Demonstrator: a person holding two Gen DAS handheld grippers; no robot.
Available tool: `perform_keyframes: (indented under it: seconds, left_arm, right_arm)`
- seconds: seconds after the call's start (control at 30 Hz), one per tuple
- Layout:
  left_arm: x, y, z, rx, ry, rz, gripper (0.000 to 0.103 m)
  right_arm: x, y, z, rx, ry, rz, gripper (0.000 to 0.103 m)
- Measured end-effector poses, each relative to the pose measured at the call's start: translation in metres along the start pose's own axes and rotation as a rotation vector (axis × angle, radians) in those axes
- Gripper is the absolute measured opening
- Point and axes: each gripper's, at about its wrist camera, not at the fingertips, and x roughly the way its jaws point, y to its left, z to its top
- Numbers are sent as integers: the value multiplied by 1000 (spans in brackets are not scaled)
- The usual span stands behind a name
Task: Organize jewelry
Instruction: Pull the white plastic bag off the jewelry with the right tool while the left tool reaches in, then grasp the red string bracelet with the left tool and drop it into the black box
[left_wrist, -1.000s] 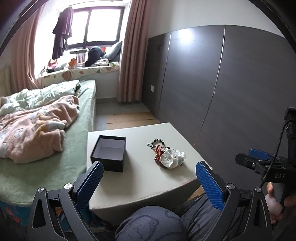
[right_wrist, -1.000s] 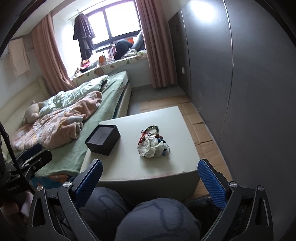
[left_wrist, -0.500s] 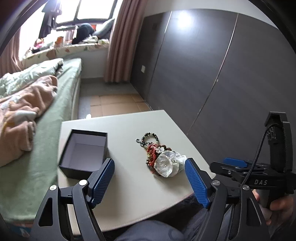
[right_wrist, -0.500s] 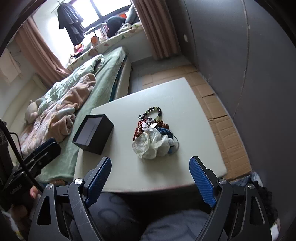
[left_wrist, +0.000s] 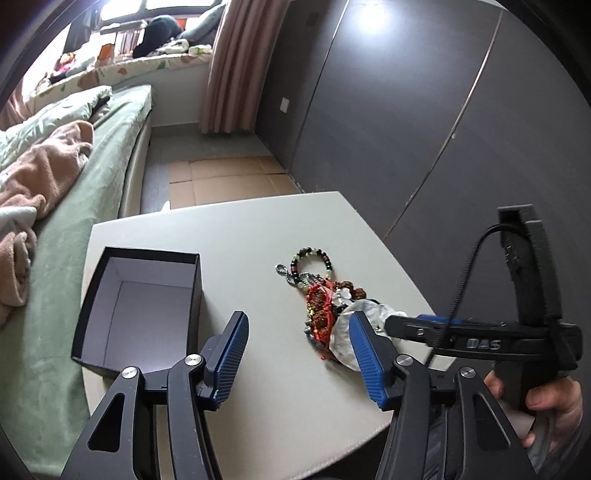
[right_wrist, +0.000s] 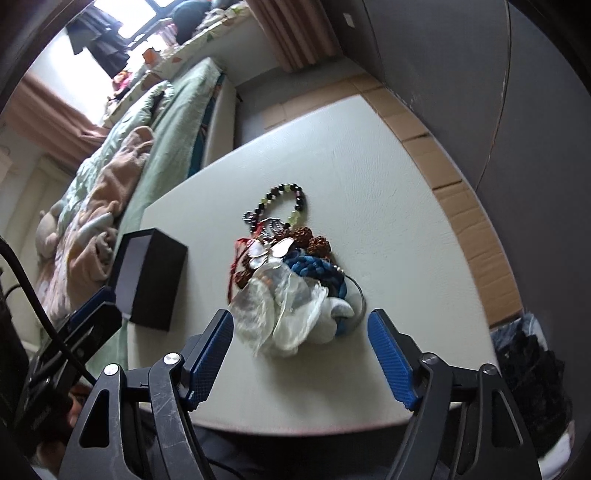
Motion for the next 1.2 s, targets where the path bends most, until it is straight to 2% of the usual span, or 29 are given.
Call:
perform_keyframes:
  seconds: [0.03,0.07,0.1,0.13,0.17,0.3,0.43,0.6,0.67,0.73,0.8,0.83,0.9,1.2]
  left_arm:
    - [3,2,1,-7,4,-8,57]
    - [5,4,2,-14,6,-14,57]
    - [7,4,3,-16,8,-18,57]
    - [10,5,4,-17,11,-20,57]
    - [13,4,5,-15,15,-24,57]
    - [30,-4,8,28,50,-40,57]
    - [54,-13,12,62,132,-82,57]
    - [85,-27,11,112,238,-72,57]
    - [95,-28,8,125,273,-40,49]
    - [104,-25,4,112,323,-23,25]
    - [103,-21,3,88,321,-47,17]
    - [101,-20,4,85,314,-45,17]
    - [92,-16,5,80,284,-33,2]
    - [39,-5,16,51,148,-31,2]
  right_arm:
    - [8,-2,1,18,18,5,58]
    - [12,-3,2,32,32,10,47]
    - [19,-5,2,53,51,22,25]
    - [22,-7,2,66,61,33,11]
    - [24,-9,2,82,64,55,5]
    - [3,-9,0,102,-40,109,5]
    - [-18,-6,-3,97,-129,149,4]
    - [-33,-11,-2,140,-209,173,4]
    - [-35,-12,-1,148,-223,159,4]
    - [-36,-8,-1,147,-232,145,4]
    - [-39,-7,-2,142,-244,149,4]
    - [-41,-5,-2,140,-252,154,4]
    - [-42,-2,-1,136,-256,163,4]
    - [-38,11,-3,124,-269,215,4]
